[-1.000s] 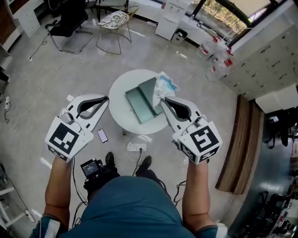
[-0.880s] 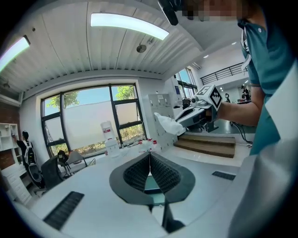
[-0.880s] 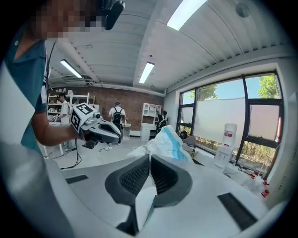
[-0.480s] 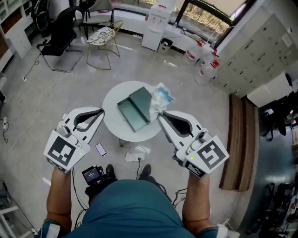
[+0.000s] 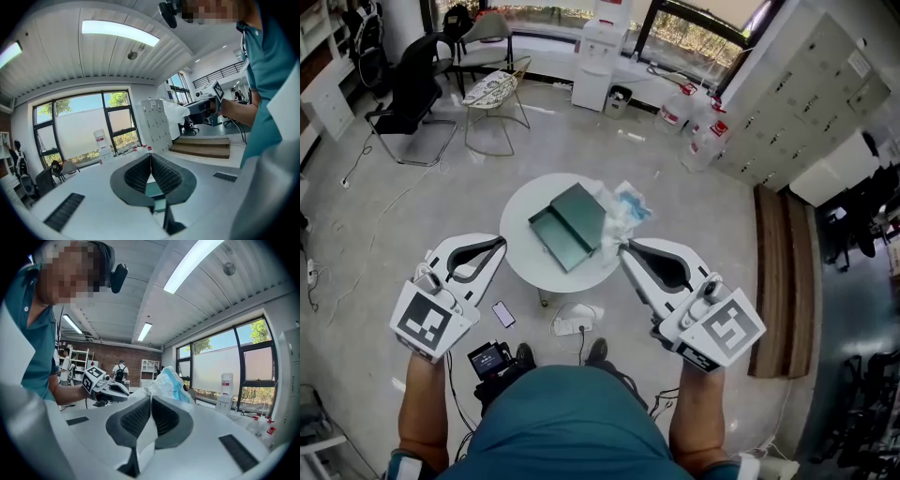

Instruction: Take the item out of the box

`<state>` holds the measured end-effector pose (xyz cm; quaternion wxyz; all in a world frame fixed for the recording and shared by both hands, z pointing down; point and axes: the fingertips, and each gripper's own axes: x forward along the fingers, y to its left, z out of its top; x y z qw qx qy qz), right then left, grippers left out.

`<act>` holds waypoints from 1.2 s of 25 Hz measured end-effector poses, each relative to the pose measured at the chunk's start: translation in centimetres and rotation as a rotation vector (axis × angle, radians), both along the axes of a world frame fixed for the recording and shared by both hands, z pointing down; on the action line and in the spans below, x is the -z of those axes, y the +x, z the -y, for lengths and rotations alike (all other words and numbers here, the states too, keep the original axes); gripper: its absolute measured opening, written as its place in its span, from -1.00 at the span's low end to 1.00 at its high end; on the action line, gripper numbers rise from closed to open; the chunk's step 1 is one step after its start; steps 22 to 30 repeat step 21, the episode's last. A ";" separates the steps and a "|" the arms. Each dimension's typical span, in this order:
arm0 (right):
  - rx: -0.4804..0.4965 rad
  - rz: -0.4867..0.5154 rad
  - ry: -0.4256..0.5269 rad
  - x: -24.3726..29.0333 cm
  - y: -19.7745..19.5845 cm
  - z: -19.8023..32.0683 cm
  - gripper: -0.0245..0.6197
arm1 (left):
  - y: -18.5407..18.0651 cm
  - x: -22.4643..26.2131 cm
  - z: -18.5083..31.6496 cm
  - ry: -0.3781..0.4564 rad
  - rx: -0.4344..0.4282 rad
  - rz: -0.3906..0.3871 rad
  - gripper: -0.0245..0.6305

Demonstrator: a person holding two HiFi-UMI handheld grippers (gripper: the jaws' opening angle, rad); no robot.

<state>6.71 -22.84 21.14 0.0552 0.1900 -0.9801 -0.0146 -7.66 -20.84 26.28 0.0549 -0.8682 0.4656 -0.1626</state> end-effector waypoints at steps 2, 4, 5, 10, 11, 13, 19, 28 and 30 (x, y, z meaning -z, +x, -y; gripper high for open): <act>-0.003 0.006 0.003 0.4 0.2 0.0 -0.79 | 0.2 0.0 0.0 -0.006 -0.003 -0.001 -0.86; -0.001 -0.011 -0.006 0.1 0.3 -0.1 -0.79 | 0.1 0.0 0.1 -0.009 -0.007 0.001 -0.86; -0.001 -0.015 -0.010 0.0 0.3 -0.1 -0.79 | 0.1 0.1 0.1 -0.010 -0.008 0.002 -0.86; -0.002 -0.019 -0.015 -0.1 0.0 0.1 -0.79 | 0.0 0.0 0.2 -0.014 -0.012 0.000 -0.86; -0.001 -0.019 -0.015 -0.2 0.1 0.1 -0.79 | 0.0 -0.1 0.1 -0.015 -0.011 -0.001 -0.86; 0.002 -0.020 -0.016 -0.5 0.1 0.0 -0.79 | 0.0 -0.4 0.0 -0.016 -0.008 -0.002 -0.86; 0.004 -0.024 -0.024 -1.0 -1.2 1.7 -0.79 | -1.2 -1.0 1.4 -0.026 -0.004 -0.003 -0.86; 0.003 -0.019 -0.024 -1.1 -1.9 2.5 -0.79 | -1.9 -1.2 2.1 -0.028 -0.004 -0.005 -0.86; 0.003 -0.019 -0.024 -1.1 -1.9 2.5 -0.79 | -1.9 -1.2 2.1 -0.028 -0.004 -0.005 -0.86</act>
